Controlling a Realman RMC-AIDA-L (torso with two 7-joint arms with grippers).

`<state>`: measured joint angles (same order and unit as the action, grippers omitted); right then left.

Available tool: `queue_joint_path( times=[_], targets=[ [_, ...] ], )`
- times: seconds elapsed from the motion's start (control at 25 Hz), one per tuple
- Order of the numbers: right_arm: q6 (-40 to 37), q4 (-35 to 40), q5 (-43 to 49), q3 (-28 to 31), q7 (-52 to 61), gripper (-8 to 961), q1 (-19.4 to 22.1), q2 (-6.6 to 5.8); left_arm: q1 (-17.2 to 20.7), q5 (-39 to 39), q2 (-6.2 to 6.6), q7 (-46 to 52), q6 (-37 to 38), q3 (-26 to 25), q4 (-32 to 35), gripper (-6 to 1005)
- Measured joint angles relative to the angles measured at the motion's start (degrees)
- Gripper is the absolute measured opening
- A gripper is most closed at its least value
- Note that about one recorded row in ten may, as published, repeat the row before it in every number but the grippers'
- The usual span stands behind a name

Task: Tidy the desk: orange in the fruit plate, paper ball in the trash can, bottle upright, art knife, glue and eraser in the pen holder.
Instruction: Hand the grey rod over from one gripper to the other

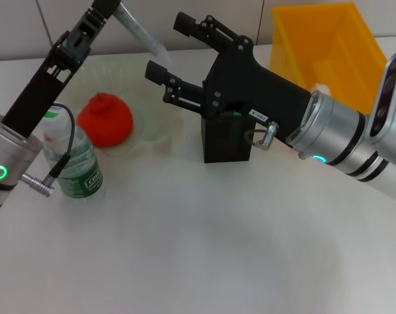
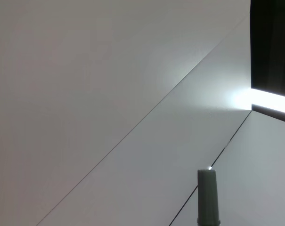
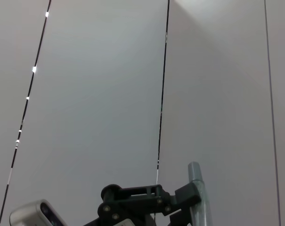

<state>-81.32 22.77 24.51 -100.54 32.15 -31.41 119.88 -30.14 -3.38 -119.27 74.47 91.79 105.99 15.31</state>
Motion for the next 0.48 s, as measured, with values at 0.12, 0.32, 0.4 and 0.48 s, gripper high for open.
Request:
queue_joint_path(
  times=[0.12,0.32,0.4,0.48],
  targets=[
    [-0.12,0.01,0.0,-0.01,0.06,809,-0.1,0.0,0.29,0.03,0.0,-0.05,-0.04,0.0,0.14,159],
    [0.02,-0.12,0.0,-0.71,0.08,809,-0.09,0.0,0.83,0.07,0.0,0.33,-1.24,0.32,0.17,160],
    [0.32,-0.47,-0.01,-1.08,0.08,809,0.09,0.0,1.35,0.11,0.0,0.36,-2.04,0.88,0.22,161],
    [1.05,-0.64,-0.06,-1.7,0.09,809,0.37,0.0,1.61,0.16,0.0,0.31,-2.24,1.1,0.23,161]
  ],
)
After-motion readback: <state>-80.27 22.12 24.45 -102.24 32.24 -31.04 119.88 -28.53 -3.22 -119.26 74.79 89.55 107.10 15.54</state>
